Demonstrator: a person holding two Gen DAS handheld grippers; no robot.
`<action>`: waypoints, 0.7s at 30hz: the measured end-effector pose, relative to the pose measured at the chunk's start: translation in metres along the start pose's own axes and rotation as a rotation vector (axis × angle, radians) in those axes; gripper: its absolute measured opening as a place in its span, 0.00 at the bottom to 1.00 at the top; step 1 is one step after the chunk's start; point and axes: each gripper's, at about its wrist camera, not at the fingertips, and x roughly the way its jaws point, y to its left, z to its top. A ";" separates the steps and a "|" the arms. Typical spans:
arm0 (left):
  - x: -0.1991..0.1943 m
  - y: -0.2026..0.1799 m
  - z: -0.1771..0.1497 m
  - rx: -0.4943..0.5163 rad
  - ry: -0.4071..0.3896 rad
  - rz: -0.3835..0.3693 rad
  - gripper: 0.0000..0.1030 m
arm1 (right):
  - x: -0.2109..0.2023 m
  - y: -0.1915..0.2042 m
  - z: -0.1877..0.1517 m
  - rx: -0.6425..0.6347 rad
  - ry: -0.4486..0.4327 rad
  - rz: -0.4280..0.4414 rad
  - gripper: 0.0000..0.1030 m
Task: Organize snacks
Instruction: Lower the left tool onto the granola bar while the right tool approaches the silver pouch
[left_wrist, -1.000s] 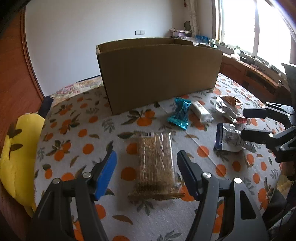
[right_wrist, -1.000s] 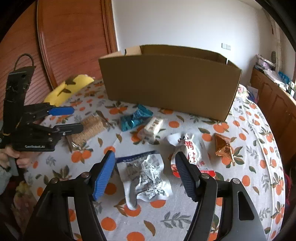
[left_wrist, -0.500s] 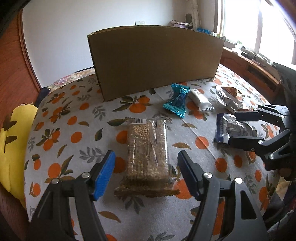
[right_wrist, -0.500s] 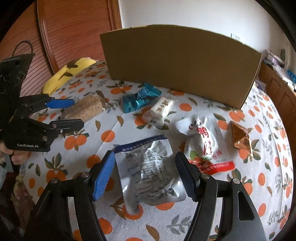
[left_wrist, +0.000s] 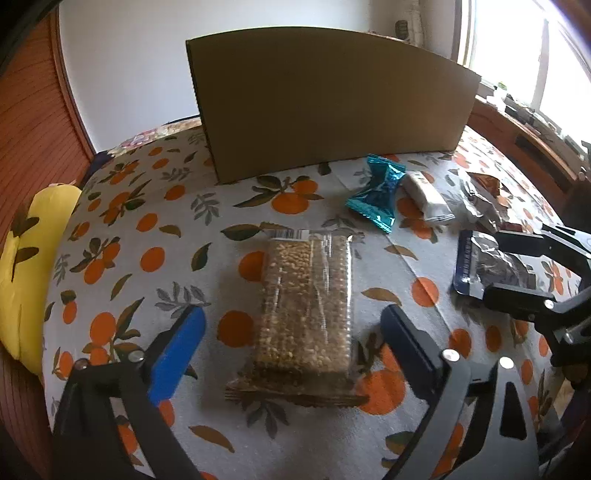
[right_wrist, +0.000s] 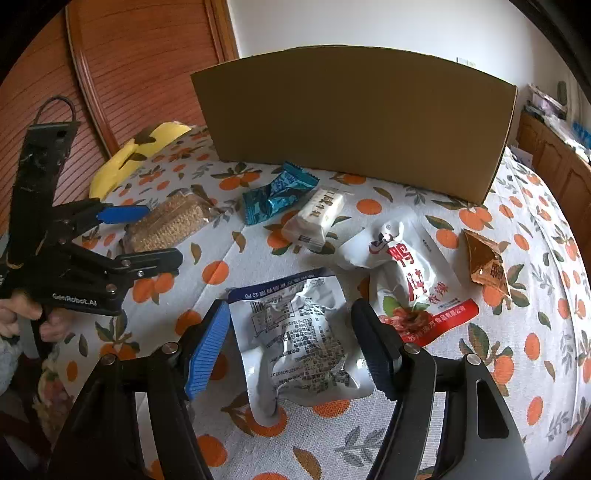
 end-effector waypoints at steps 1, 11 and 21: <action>0.000 -0.001 0.000 0.004 0.003 -0.001 0.97 | 0.000 0.000 0.000 0.001 -0.001 0.001 0.68; 0.000 -0.004 -0.002 0.002 0.011 0.002 1.00 | 0.000 0.002 0.000 -0.012 0.002 -0.015 0.68; 0.000 -0.006 0.000 0.011 0.060 -0.005 0.97 | 0.000 0.002 -0.001 -0.008 0.000 -0.011 0.68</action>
